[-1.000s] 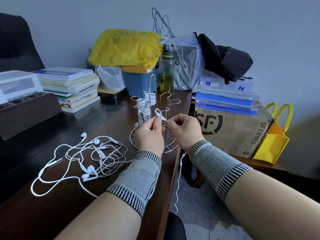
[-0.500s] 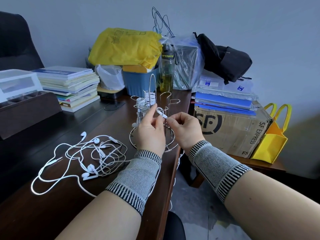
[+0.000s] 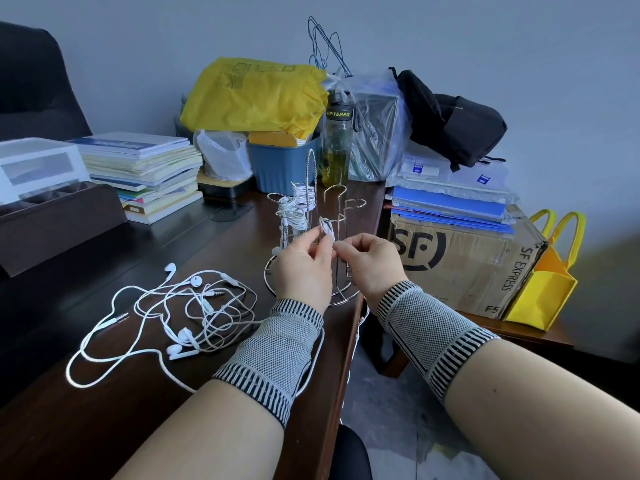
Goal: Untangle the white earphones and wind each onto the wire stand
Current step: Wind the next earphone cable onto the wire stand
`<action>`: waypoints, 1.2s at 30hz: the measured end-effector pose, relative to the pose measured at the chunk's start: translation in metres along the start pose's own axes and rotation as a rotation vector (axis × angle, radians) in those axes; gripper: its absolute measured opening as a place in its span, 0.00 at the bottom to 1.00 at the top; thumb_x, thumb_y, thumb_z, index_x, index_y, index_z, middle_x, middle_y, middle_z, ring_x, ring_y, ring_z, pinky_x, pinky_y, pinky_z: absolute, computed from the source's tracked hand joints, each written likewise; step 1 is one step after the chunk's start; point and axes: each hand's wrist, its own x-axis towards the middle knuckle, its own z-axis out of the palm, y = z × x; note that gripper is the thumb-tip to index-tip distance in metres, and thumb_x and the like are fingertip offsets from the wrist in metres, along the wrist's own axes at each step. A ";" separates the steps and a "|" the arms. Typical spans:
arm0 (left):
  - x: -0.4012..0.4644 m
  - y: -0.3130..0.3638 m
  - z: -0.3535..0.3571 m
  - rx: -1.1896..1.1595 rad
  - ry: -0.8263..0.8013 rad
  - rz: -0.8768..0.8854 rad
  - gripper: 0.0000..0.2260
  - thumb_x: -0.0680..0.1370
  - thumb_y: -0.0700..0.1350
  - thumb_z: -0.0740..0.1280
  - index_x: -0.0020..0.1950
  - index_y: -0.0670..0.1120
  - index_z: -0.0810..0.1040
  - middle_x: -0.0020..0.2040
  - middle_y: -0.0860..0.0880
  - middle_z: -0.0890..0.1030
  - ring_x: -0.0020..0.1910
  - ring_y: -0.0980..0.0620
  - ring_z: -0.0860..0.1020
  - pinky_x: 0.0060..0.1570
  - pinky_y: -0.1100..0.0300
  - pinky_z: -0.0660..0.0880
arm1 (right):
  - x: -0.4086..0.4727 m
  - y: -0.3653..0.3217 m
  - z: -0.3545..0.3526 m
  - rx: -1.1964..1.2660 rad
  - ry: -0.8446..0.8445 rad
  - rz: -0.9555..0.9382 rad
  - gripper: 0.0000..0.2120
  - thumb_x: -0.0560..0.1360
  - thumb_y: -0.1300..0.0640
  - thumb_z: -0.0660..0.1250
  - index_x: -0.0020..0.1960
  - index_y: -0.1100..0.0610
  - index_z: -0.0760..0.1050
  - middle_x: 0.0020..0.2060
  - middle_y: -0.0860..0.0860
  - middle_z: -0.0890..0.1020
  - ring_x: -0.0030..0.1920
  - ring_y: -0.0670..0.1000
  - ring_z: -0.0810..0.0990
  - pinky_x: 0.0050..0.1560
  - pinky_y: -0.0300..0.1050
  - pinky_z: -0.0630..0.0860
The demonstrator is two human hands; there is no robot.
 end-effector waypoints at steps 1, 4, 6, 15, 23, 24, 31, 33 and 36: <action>0.000 0.000 0.000 -0.001 -0.009 -0.005 0.11 0.79 0.51 0.67 0.58 0.50 0.83 0.40 0.54 0.85 0.41 0.47 0.83 0.50 0.51 0.80 | 0.000 0.001 0.000 0.000 0.008 0.002 0.09 0.72 0.57 0.72 0.34 0.53 0.77 0.30 0.49 0.79 0.28 0.46 0.71 0.32 0.44 0.69; 0.001 0.001 -0.001 0.004 0.001 -0.013 0.10 0.78 0.50 0.68 0.56 0.50 0.84 0.35 0.57 0.83 0.42 0.47 0.83 0.51 0.50 0.80 | 0.001 0.003 0.000 0.038 0.027 0.009 0.05 0.72 0.57 0.72 0.39 0.52 0.78 0.38 0.54 0.82 0.33 0.48 0.75 0.35 0.45 0.72; 0.001 0.001 -0.001 -0.006 0.012 -0.024 0.08 0.78 0.51 0.68 0.53 0.51 0.85 0.34 0.58 0.83 0.41 0.47 0.83 0.51 0.49 0.80 | 0.001 0.003 -0.001 0.043 0.010 0.005 0.06 0.73 0.59 0.71 0.38 0.53 0.78 0.38 0.54 0.82 0.30 0.46 0.73 0.33 0.43 0.70; -0.001 0.005 0.000 -0.004 -0.013 -0.064 0.09 0.79 0.51 0.66 0.51 0.51 0.85 0.32 0.57 0.81 0.25 0.63 0.77 0.39 0.60 0.79 | 0.003 0.004 -0.002 0.040 -0.017 0.006 0.07 0.74 0.60 0.71 0.36 0.54 0.79 0.40 0.60 0.84 0.26 0.46 0.71 0.28 0.42 0.68; 0.001 0.001 0.001 -0.051 -0.003 -0.043 0.07 0.79 0.49 0.68 0.48 0.48 0.84 0.31 0.55 0.80 0.23 0.63 0.75 0.31 0.70 0.74 | -0.003 0.004 -0.014 0.003 -0.051 0.007 0.06 0.74 0.62 0.71 0.39 0.55 0.82 0.25 0.46 0.77 0.23 0.44 0.67 0.27 0.39 0.65; 0.001 0.000 0.002 -0.049 -0.005 -0.042 0.07 0.78 0.49 0.68 0.49 0.47 0.84 0.31 0.56 0.80 0.24 0.62 0.76 0.32 0.68 0.75 | -0.004 0.003 -0.015 -0.014 -0.049 0.003 0.06 0.74 0.62 0.70 0.39 0.55 0.82 0.26 0.47 0.77 0.24 0.44 0.68 0.27 0.40 0.66; 0.000 0.000 0.002 -0.027 0.001 -0.008 0.07 0.76 0.49 0.70 0.38 0.55 0.82 0.31 0.53 0.82 0.34 0.46 0.81 0.42 0.48 0.81 | -0.002 -0.005 -0.007 -0.004 -0.004 0.009 0.09 0.74 0.59 0.71 0.34 0.53 0.80 0.29 0.48 0.79 0.33 0.51 0.74 0.36 0.46 0.73; 0.001 -0.001 0.002 -0.034 0.002 -0.014 0.07 0.76 0.50 0.70 0.38 0.55 0.81 0.30 0.54 0.81 0.33 0.48 0.80 0.42 0.48 0.81 | -0.003 -0.003 -0.008 -0.006 0.022 0.035 0.09 0.73 0.58 0.72 0.34 0.56 0.79 0.27 0.48 0.76 0.29 0.47 0.71 0.32 0.42 0.70; 0.002 -0.002 0.002 -0.056 0.017 -0.028 0.06 0.75 0.52 0.71 0.44 0.51 0.86 0.29 0.55 0.80 0.34 0.49 0.80 0.44 0.49 0.81 | -0.004 -0.001 -0.010 -0.018 0.039 0.026 0.10 0.73 0.57 0.73 0.34 0.56 0.78 0.28 0.49 0.76 0.28 0.46 0.70 0.33 0.41 0.70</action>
